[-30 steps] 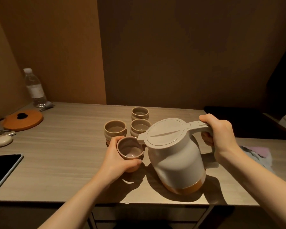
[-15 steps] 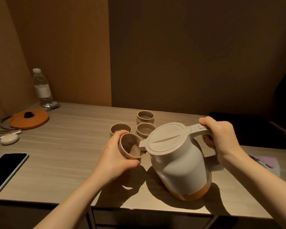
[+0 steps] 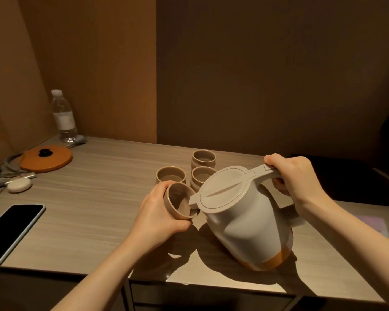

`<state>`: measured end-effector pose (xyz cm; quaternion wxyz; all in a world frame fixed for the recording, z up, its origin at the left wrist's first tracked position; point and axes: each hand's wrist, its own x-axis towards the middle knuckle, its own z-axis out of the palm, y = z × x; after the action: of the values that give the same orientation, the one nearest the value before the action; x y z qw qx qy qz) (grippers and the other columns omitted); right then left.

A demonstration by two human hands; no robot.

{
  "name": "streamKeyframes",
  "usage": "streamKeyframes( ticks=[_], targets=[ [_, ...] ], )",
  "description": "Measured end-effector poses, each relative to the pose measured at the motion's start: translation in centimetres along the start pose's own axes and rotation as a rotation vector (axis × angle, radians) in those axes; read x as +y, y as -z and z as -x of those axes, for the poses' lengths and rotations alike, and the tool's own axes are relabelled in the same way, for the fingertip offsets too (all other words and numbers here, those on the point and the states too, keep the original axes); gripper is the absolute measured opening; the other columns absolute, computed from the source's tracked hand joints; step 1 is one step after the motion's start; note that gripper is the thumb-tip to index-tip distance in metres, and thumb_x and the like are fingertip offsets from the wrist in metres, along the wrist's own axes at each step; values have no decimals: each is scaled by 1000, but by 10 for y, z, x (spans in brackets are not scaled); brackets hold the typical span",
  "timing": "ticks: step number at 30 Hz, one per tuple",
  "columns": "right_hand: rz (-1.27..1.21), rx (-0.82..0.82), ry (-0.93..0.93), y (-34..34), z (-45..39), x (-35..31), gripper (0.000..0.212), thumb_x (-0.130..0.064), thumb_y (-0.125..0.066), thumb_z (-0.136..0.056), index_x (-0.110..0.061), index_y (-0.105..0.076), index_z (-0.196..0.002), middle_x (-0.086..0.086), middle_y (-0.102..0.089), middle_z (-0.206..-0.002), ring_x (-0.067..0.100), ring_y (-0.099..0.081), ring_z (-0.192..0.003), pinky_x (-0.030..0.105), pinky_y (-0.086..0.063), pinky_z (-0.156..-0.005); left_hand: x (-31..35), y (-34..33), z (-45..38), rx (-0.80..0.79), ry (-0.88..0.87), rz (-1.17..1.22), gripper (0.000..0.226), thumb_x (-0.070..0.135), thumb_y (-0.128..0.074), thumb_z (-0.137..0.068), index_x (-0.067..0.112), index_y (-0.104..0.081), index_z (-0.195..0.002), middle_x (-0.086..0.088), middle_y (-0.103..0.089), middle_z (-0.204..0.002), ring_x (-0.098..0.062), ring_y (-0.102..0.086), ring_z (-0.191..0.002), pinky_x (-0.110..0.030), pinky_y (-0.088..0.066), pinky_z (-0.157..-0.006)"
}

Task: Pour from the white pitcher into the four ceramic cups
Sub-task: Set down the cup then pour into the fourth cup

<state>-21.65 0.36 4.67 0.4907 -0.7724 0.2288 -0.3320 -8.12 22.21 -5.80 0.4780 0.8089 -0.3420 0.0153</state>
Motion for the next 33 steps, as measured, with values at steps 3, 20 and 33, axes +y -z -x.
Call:
streamKeyframes(
  ticks=[3,20,33],
  targets=[
    [18,-15,6,-2,-1,-2,43,-19,-57,-89,0,-51,-50,7,-40,-43,10,-32,-38,18,-29,-40,-2,0,1,3,8,8,81,24,-89,-51,39,-44,-116,18,-52,-114,-5,-50,-109,-14,-37,-80],
    [84,-58,27,-16,-6,-11,42,-23,-59,-85,-1,-51,-50,9,-39,-46,15,-33,-42,27,-31,-50,-7,1,4,21,19,-24,85,25,-88,-49,30,-48,-124,11,-54,-121,-13,-50,-115,-30,-46,-92],
    [92,-80,27,-19,-8,-13,47,-22,-59,-86,-7,-46,-44,4,-37,-41,11,-31,-38,22,-31,-47,-12,4,3,12,17,-51,88,28,-87,-47,32,-47,-125,13,-53,-120,-14,-49,-117,-35,-48,-93]
  ],
)
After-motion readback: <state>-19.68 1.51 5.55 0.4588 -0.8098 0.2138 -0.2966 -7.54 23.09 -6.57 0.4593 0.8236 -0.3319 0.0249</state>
